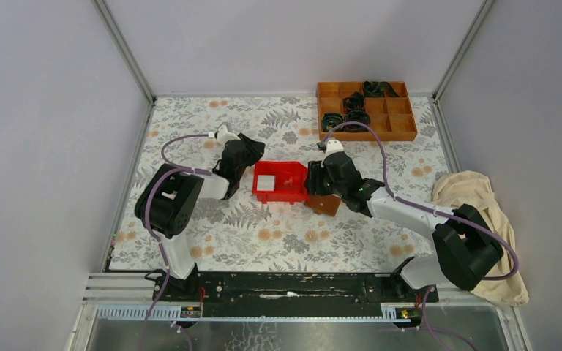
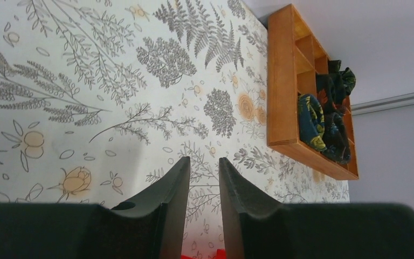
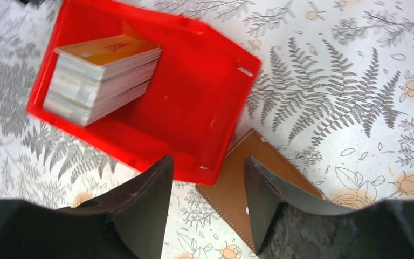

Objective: Put the credit cards into the card holder
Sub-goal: Place the card holder at the center of the board, then move the storage box to the center of the board.

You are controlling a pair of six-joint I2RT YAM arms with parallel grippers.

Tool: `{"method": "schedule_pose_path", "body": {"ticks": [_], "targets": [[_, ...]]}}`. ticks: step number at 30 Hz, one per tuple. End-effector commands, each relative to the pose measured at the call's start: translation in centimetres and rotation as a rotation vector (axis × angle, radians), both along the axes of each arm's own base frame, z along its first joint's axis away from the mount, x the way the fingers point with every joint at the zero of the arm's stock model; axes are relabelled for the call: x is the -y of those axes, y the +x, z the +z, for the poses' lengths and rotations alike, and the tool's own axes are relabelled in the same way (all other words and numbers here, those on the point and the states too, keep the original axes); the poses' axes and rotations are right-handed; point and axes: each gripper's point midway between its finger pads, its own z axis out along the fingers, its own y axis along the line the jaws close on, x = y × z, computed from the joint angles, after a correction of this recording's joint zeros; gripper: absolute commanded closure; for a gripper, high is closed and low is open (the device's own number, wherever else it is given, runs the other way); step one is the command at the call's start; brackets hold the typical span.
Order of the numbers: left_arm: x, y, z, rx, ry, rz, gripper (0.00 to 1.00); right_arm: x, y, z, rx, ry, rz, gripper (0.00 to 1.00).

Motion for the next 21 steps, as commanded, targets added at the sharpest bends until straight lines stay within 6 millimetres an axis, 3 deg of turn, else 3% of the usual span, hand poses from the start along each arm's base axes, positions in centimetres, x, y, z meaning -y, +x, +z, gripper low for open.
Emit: {"method": "schedule_pose_path", "body": {"ticks": [1,11,21], "targets": [[-0.7,1.1,2.0,0.044,0.005,0.012,0.66,-1.6,-1.4,2.2,0.094,-0.066,0.193,0.40],[-4.3,-1.1,5.5,0.085,0.023,0.124,0.58,-2.9,-3.2,2.5,0.130,-0.148,0.372,0.32],[-4.8,-5.0,4.1,0.061,-0.059,0.122,0.54,-4.8,-2.7,1.6,0.164,-0.194,0.473,0.33]]}}
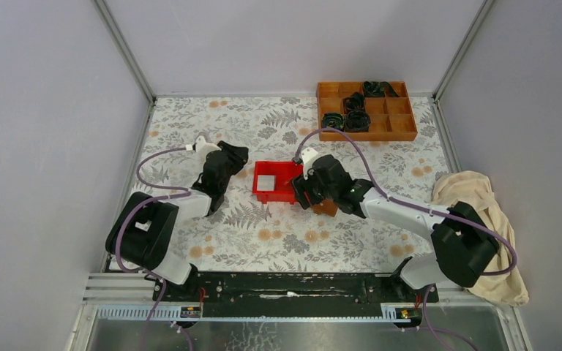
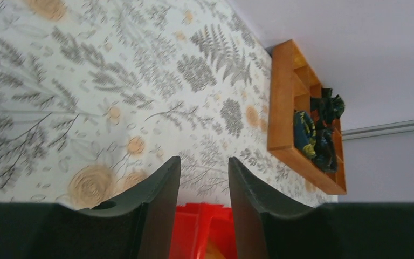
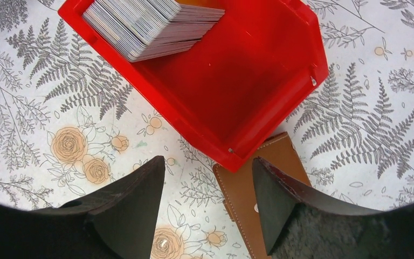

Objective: Put the credit cards into the card holder
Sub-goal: Move the storage box to the center of the board.

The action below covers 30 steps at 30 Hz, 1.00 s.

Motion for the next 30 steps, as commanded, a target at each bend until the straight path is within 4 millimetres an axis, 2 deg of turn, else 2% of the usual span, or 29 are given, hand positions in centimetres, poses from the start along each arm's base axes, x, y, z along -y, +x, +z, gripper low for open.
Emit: {"method": "schedule_pose_path", "body": {"ticks": [1,6,13,17,18,23,30], "targets": [[-0.1,-1.2,0.0,0.017,-0.039,0.008,0.54,-2.0,0.9,1.1,0.057,0.004,0.075,0.33],[0.2,-2.3,-0.4,0.016,-0.042,-0.007,0.51,-2.8,1.8,0.4,0.062,-0.011,0.088,0.34],[-0.6,-3.7,-0.6,0.020,-0.046,0.007,0.47,-4.3,2.9,-0.5,0.054,-0.030,0.127,0.40],[-0.9,-4.3,-1.0,0.015,-0.052,0.018,0.47,-5.3,3.4,-0.3,0.053,-0.024,0.138,0.48],[-1.0,-4.5,-1.1,0.013,-0.054,0.018,0.47,-5.5,3.4,-1.1,0.037,-0.035,0.140,0.51],[-1.6,-5.4,-1.3,0.013,-0.065,0.034,0.46,-6.5,3.8,-1.5,0.021,-0.029,0.134,0.63],[-3.1,-7.1,-1.0,0.024,-0.059,0.083,0.45,-8.6,4.6,-0.8,0.009,0.002,0.099,0.68]]}}
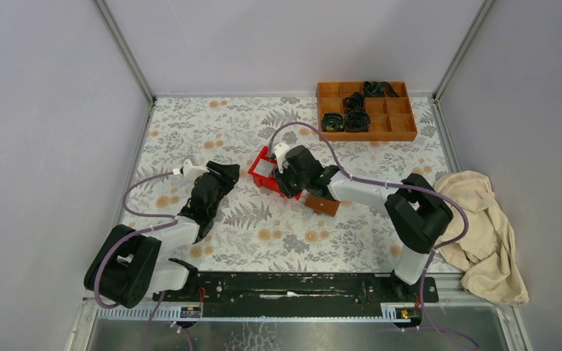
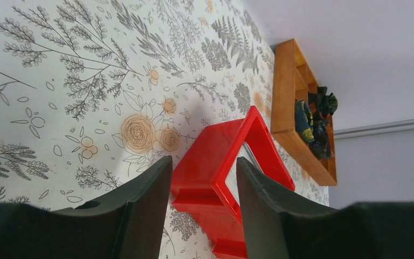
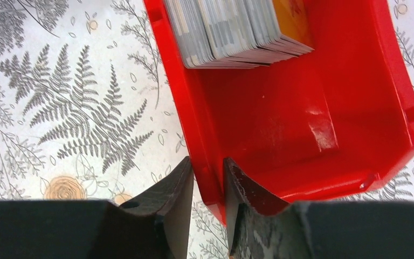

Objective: Put the credit cards into the card holder
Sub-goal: Move the storage box to the center of the board.

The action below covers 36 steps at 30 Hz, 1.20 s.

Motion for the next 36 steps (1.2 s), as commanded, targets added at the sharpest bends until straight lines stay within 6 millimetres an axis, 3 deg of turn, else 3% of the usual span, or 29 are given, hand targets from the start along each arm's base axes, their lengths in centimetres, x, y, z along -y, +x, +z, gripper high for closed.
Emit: {"method": "schedule_pose_path", "body": {"ticks": [1,11,18,23,30,33,36], "targets": [[-1.1,-0.6,1.2,0.047,-0.009,0.055,0.45,-2.9,1.5,2.3,0.025,0.071,-0.031,0.68],[-1.3,-2.2,1.0,0.040,0.007,0.053,0.45,-7.5,3.4,3.4,-0.033,0.135,-0.132,0.70],[-1.3,-3.0,1.2,0.041,0.026,0.047,0.45,-9.1,3.9,4.1,-0.060,0.171,-0.189,0.70],[-1.0,-3.3,1.6,0.049,0.033,0.035,0.45,-9.3,3.0,5.0,-0.029,0.155,-0.188,0.53],[-0.2,-3.9,2.5,0.067,0.069,-0.005,0.45,-5.9,0.7,9.2,0.060,0.142,-0.230,0.37],[0.4,-4.5,2.5,0.067,0.079,-0.034,0.44,-3.1,-0.9,9.7,0.083,0.116,-0.269,0.34],[1.1,-5.3,2.5,0.073,0.077,-0.066,0.44,0.5,-2.9,8.6,0.094,0.066,-0.309,0.32]]}}
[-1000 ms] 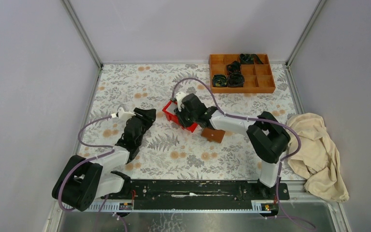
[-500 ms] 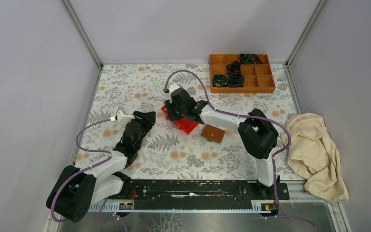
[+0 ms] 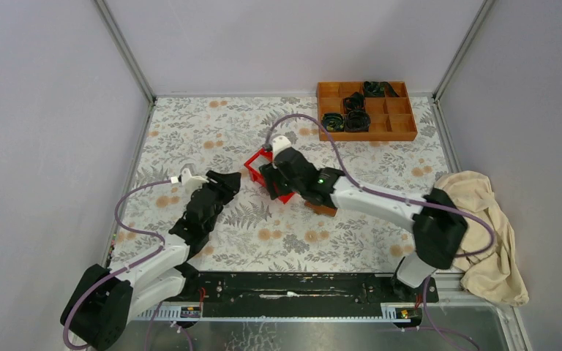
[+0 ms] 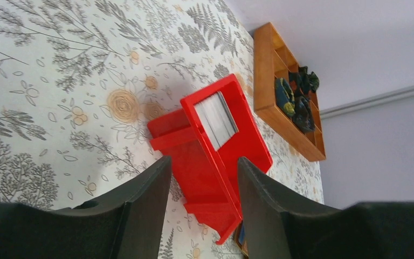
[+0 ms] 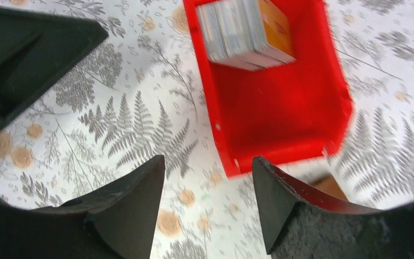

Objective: Put the credit cards into the card holder
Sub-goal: Move the storage box to the center of the board, then open the card holder at the center of the board.

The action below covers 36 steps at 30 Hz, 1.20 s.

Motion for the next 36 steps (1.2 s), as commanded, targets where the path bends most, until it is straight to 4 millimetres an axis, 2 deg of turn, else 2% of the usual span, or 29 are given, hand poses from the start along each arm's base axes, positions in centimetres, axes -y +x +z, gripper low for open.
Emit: {"method": "schedule_pose_path", "body": {"ticks": [1,4,8,14,25,36], "targets": [[0.5,-1.1,-0.3,0.008,0.039,-0.027,0.44,5.1,-2.0,1.3,0.063,-0.041,-0.097,0.32],[1.3,-1.9,-0.8,0.001,0.036,-0.058,0.44,7.9,-3.6,-0.6,0.043,-0.106,-0.122,0.31],[2.5,-2.8,-1.2,-0.004,0.037,-0.093,0.44,10.4,-5.3,-3.2,0.029,-0.197,-0.148,0.30],[3.9,-3.7,-2.0,-0.025,0.042,-0.135,0.44,12.9,-5.9,-6.2,0.052,-0.344,-0.193,0.29],[4.8,-4.6,-3.0,-0.043,0.037,-0.152,0.44,13.9,-4.4,-8.8,0.116,-0.519,-0.218,0.27],[5.2,-4.6,-3.6,-0.050,0.033,-0.156,0.44,13.7,-2.4,-9.1,0.208,-0.592,-0.223,0.29]]}}
